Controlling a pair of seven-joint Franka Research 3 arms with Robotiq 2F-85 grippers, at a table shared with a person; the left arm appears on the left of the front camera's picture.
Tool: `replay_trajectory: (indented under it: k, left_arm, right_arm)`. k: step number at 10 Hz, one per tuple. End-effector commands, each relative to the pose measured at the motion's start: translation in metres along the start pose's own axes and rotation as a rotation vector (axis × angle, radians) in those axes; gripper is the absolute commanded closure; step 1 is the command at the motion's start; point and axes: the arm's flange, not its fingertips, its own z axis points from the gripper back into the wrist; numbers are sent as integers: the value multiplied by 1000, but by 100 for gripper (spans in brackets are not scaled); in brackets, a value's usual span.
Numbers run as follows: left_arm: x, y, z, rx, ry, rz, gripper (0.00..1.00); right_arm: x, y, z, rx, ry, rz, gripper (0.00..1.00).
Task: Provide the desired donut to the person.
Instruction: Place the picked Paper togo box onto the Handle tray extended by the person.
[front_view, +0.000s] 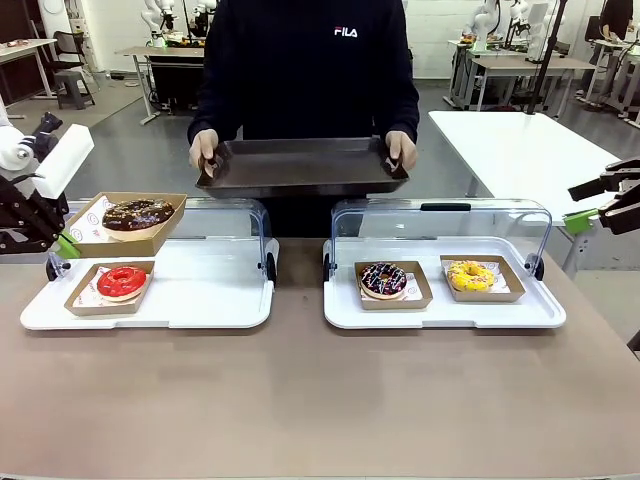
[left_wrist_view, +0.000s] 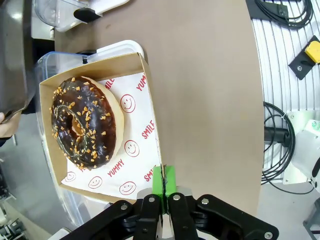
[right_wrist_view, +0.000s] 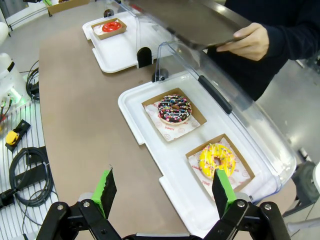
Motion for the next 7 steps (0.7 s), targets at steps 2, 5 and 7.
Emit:
replay_trajectory:
  k: [2,5,7]
  left_arm:
    - [2,1,-1,13,18,9,99]
    - [2,1,-1,13,18,9,99]
    - [2,1,-1,13,18,9,99]
  right_arm:
    - [0,-2,-1,6,-31,12,0]
    - [0,-2,-1,6,-31,12,0]
    - [0,-2,-1,6,-31,12,0]
